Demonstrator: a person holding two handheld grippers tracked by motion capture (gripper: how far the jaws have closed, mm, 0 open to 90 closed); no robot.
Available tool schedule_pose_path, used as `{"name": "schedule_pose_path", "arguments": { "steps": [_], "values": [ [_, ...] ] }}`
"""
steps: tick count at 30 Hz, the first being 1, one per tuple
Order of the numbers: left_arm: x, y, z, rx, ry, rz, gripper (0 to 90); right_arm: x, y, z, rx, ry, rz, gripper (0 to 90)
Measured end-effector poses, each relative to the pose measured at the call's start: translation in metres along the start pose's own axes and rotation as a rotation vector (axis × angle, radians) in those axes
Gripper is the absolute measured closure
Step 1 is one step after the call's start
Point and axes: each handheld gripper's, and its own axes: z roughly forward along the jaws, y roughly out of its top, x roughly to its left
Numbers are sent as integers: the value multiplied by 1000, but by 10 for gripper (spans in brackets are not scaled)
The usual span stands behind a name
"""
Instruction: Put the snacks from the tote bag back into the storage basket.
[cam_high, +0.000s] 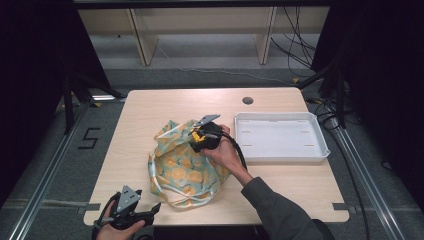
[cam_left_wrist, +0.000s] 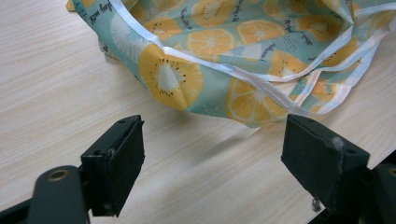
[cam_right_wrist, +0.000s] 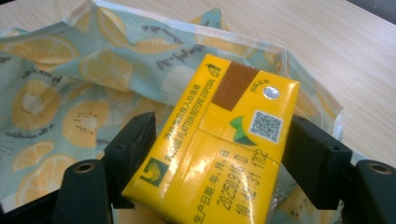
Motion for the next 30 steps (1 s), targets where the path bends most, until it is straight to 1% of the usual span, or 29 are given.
{"name": "schedule_pose_path", "arguments": {
  "steps": [1,2,3,4,5,6,7,8,9,10,11,12,13,14,15,16,17,18,19,20,21,22,24,25,26,27,28,29,30],
  "values": [
    [0,0,0,0,-4,-7,205,-1,0,-1,17,8,-7,310],
    [0,0,0,0,-3,-10,206,1,-1,2,-3,-3,18,313],
    [2,0,-1,20,-3,16,206,0,0,1,15,0,15,319],
    [2,0,-1,24,-5,20,205,1,-1,2,19,-7,20,326],
    [2,0,0,19,-5,16,206,1,-1,5,-4,-24,6,336],
    [1,0,1,1,-5,-4,205,1,-1,3,25,-10,-2,357],
    [1,0,0,11,-4,6,206,1,-1,2,28,-14,-1,362],
    [0,0,1,-3,-6,-10,206,1,-1,2,21,-28,-8,378],
    [0,0,1,-1,-5,-8,206,1,0,1,33,-28,-24,397],
    [2,0,-1,18,-6,14,206,1,-1,2,13,-35,-27,465],
    [1,0,0,11,-6,2,206,1,-1,0,14,-26,-10,501],
    [0,0,1,-2,-7,-11,206,0,-2,1,-1,-19,-16,503],
    [0,0,1,1,-6,-5,206,-1,-2,0,15,-12,-4,504],
    [-1,0,1,-8,-9,-15,206,-1,-2,0,18,-9,0,504],
    [-1,0,1,-7,-9,-16,206,0,-2,0,15,-12,-6,504],
    [0,0,1,-7,-9,-14,206,0,-2,1,1,-22,-10,503],
    [0,-1,2,-10,-9,-14,206,0,-2,1,2,-21,-11,503],
    [0,0,1,-5,-7,4,206,0,-2,1,2,-22,-9,502],
    [0,0,1,-6,-9,-5,206,0,-2,1,2,-16,-7,501],
    [0,0,1,0,-8,-3,206,0,-3,1,11,-12,12,502],
    [0,0,1,-1,-9,-4,206,0,-3,2,7,-13,6,502],
    [0,0,1,-1,-9,-3,206,1,-3,3,-1,-22,11,502],
    [1,0,1,0,-9,12,206,0,-2,1,16,-10,-4,504],
    [0,0,2,-3,-10,6,206,0,-3,2,3,-16,-4,506],
    [0,0,2,-6,-10,3,206,1,-3,3,-1,-20,6,508],
    [1,0,1,-3,-9,6,206,1,-4,3,-3,-22,7,511],
    [1,-1,1,7,-11,-3,206,1,-3,3,-4,-22,-5,513],
    [2,-1,1,11,-4,10,206,1,-3,2,3,-19,-13,516],
    [2,-1,1,11,-1,13,206,2,-3,2,-4,-22,-19,517]
  ]
}}
